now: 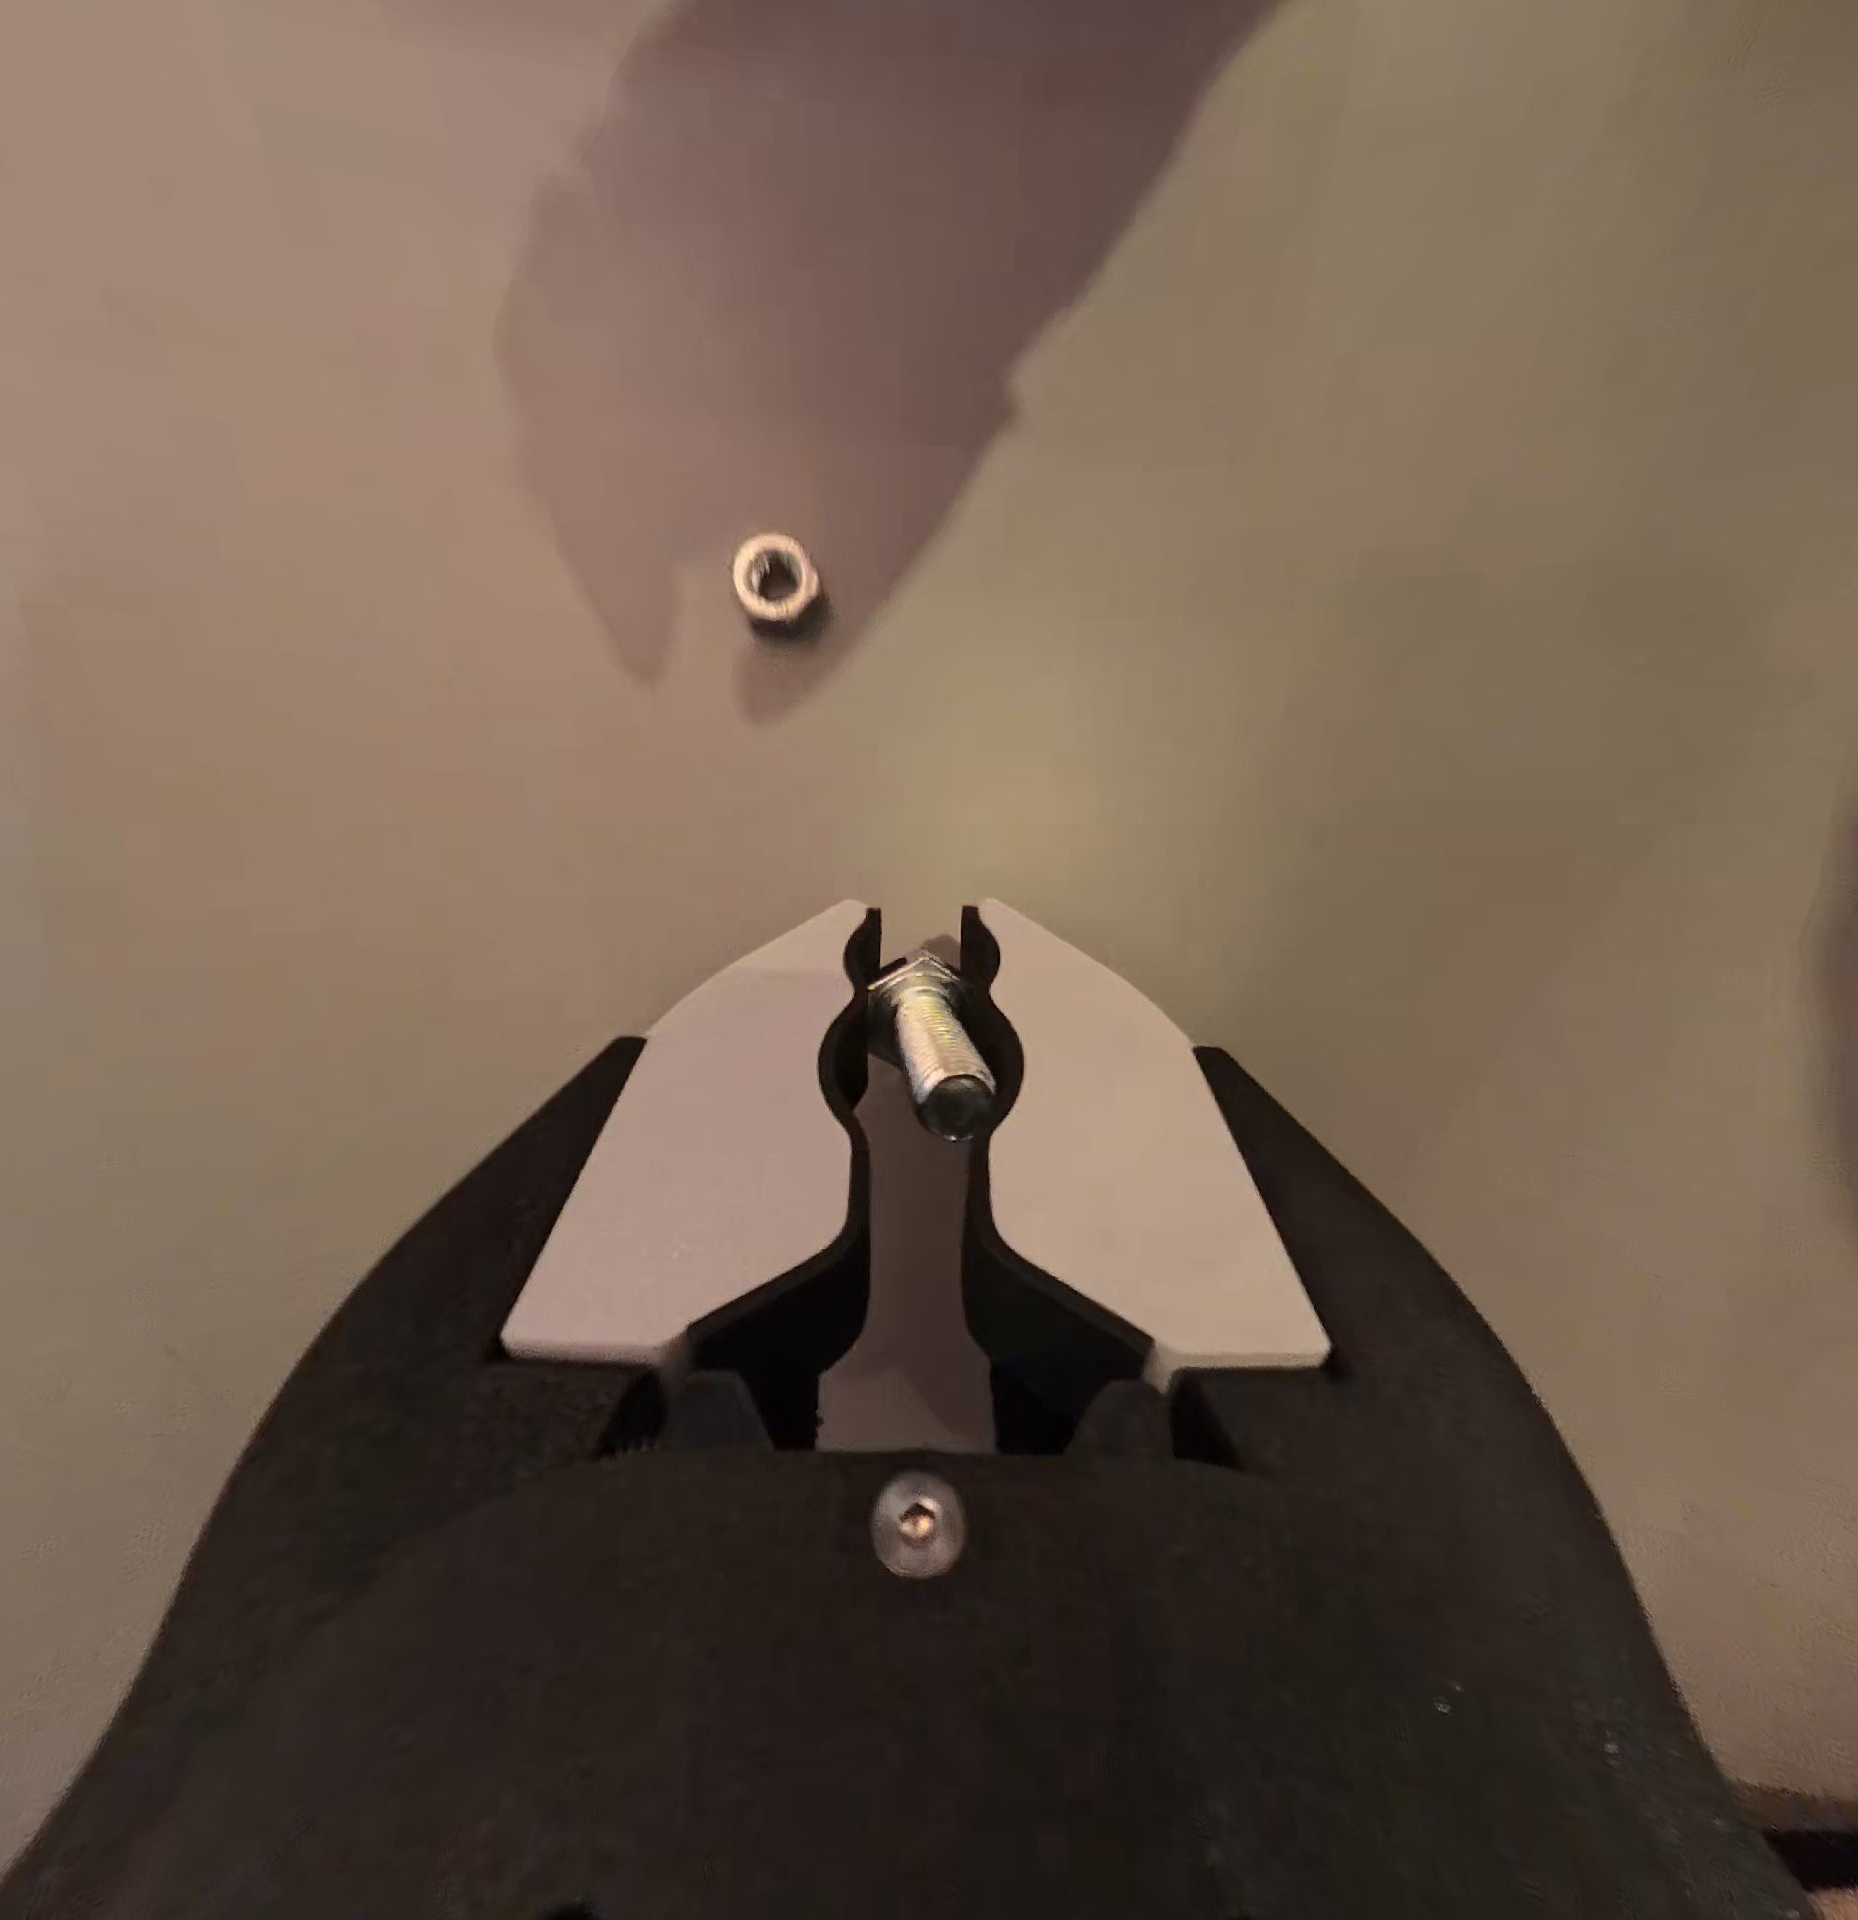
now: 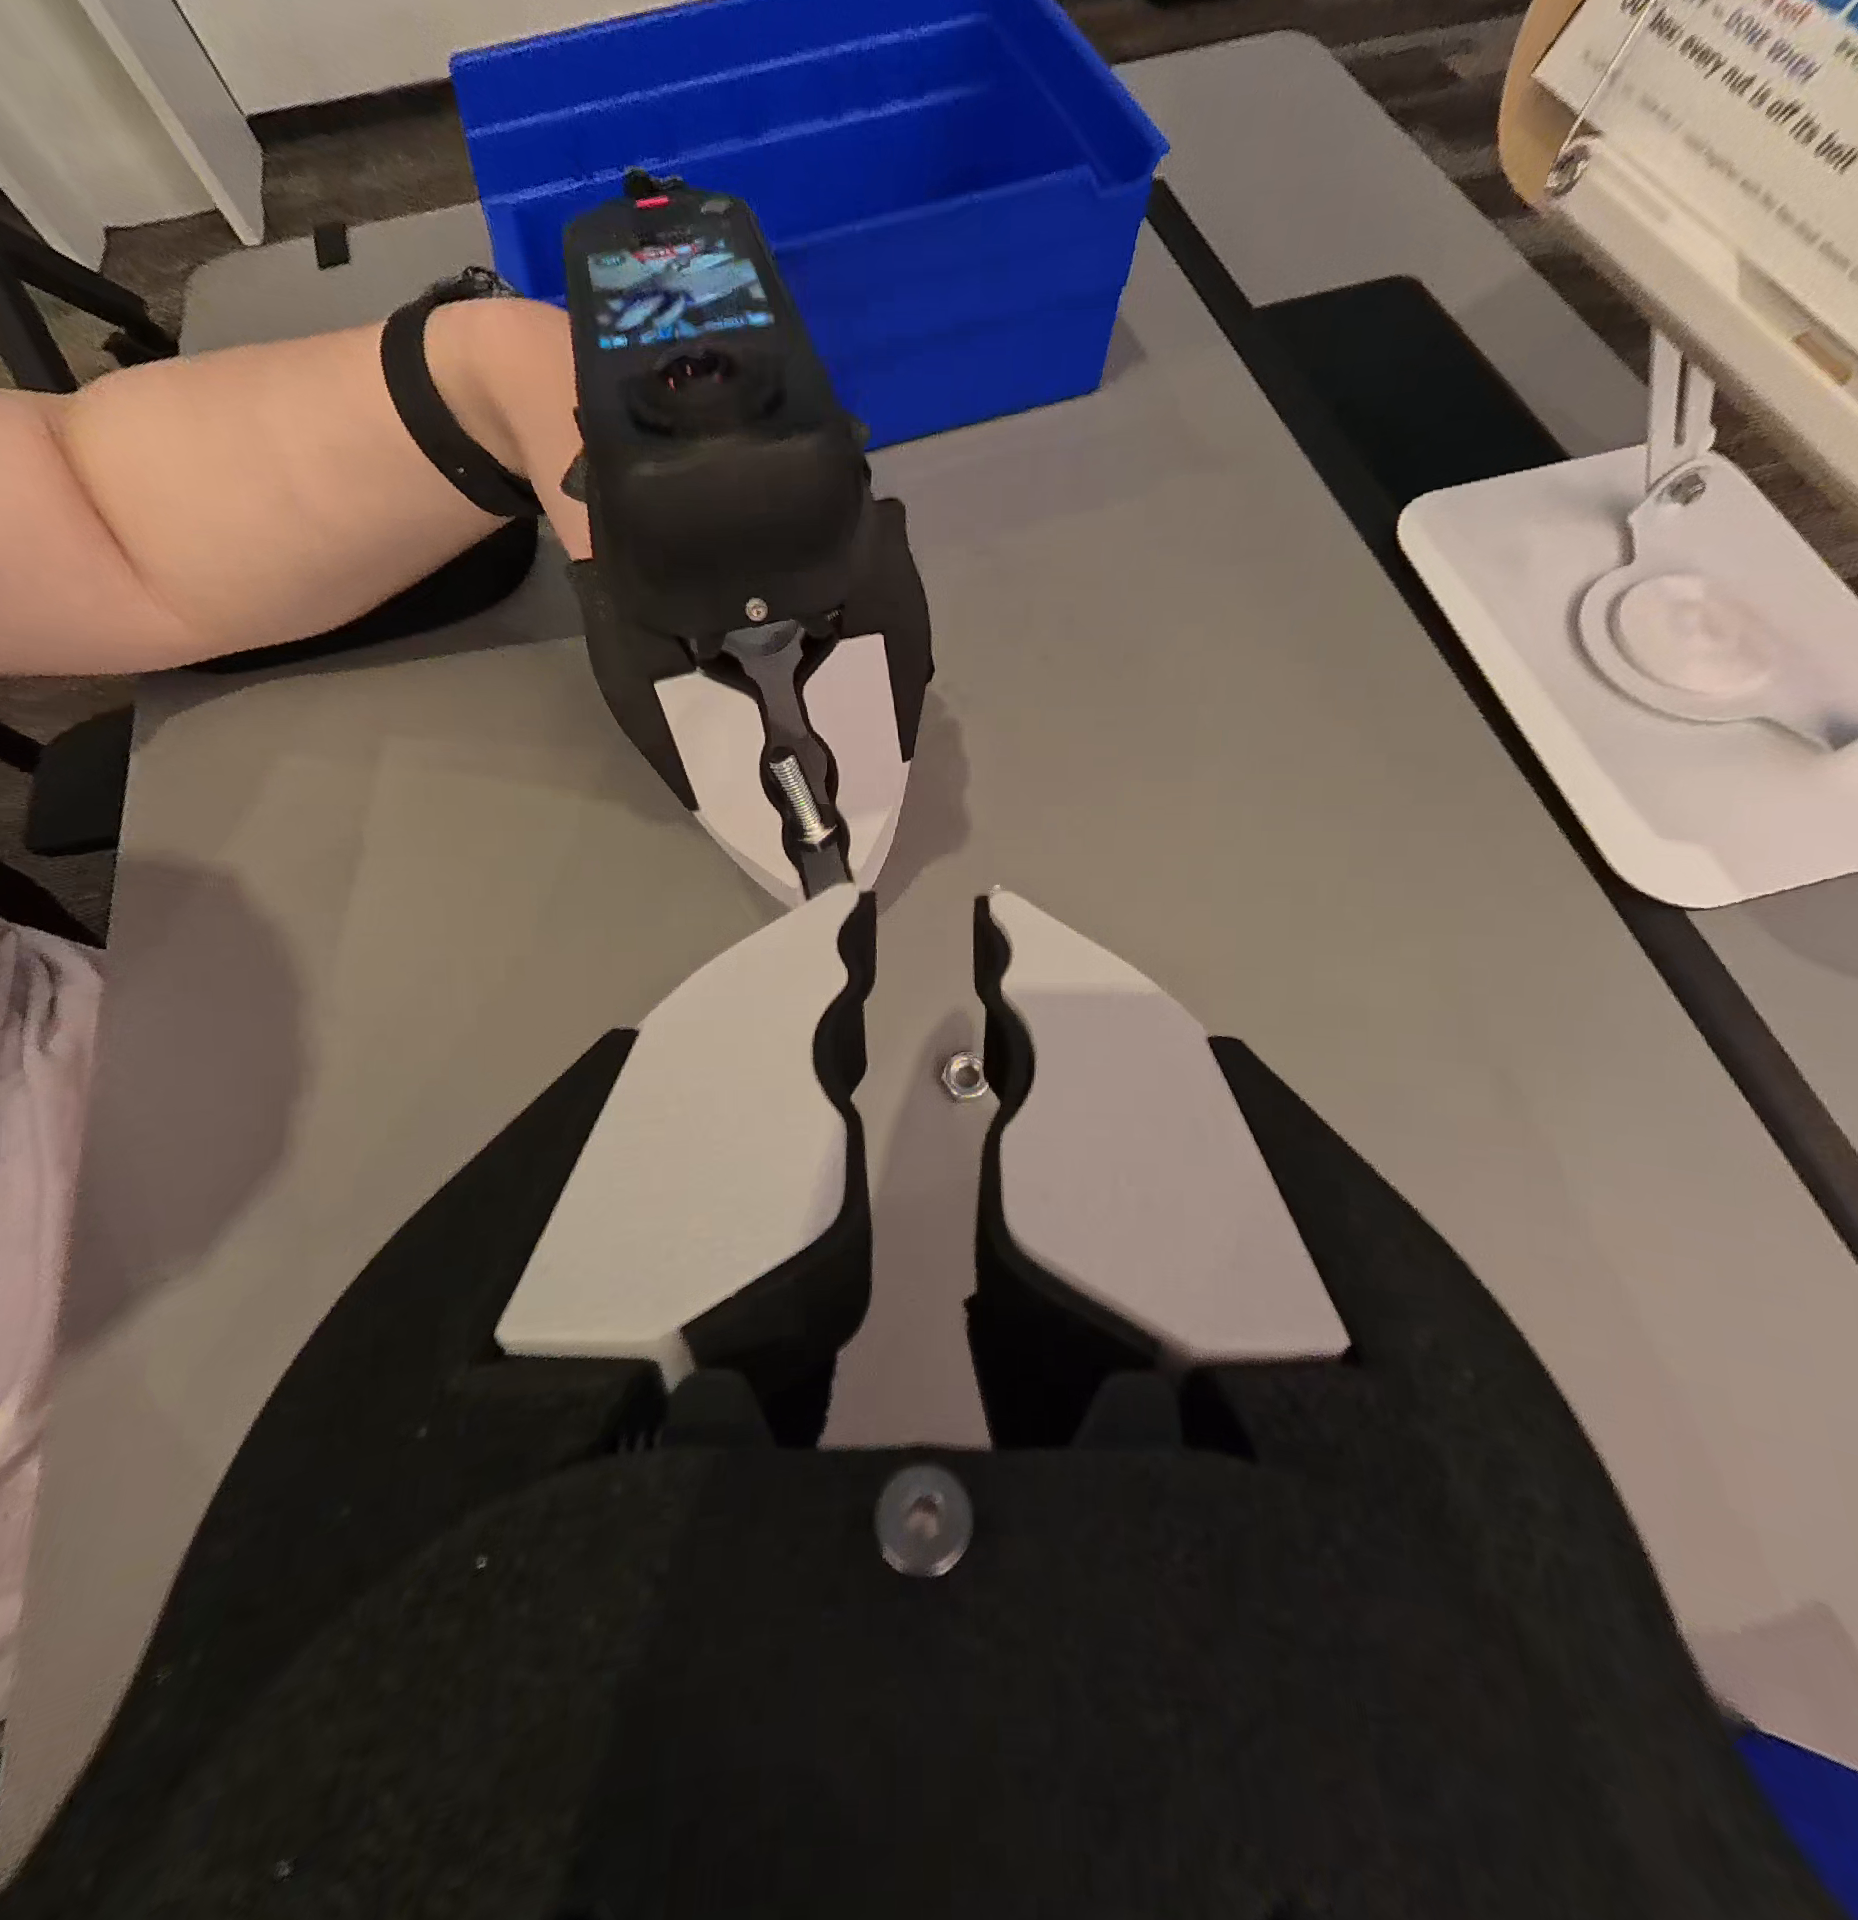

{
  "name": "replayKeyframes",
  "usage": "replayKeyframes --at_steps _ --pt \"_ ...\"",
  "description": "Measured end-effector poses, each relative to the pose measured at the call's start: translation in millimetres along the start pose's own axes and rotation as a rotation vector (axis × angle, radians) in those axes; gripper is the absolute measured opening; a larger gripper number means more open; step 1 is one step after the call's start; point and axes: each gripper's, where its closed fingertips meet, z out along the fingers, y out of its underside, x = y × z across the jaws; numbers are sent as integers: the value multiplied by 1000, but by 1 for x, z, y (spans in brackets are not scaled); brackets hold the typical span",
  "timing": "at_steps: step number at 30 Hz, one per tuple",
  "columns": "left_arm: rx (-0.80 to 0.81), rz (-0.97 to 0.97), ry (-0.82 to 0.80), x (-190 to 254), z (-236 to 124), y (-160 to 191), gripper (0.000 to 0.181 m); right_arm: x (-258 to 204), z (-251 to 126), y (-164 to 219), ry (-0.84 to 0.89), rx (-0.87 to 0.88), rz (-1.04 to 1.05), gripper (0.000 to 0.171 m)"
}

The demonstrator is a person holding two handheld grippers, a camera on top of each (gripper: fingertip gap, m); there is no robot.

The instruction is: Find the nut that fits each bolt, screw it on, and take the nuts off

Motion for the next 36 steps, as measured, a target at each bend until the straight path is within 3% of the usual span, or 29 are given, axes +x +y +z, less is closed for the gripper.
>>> replayKeyframes --at_steps 3,6,13,19,26,36 --pt "-4 8 35 5 7 0 14 -18 15 0 -143 40 -25 17" --pt "-11 26 114 18 9 0 14 -53 33 1 -333 134 -200 12" --pt "111 103 469 78 -9 -18 14 -89 56 6 -430 233 -417 15" --pt "212 167 657 111 -28 -33 14 -114 53 -2 -434 232 -550 21" --pt "224 206 716 123 -34 -34 14 -130 63 4 -437 154 -608 28" --pt "264 210 752 128 -42 -40 14 -129 59 5 -453 130 -589 23"
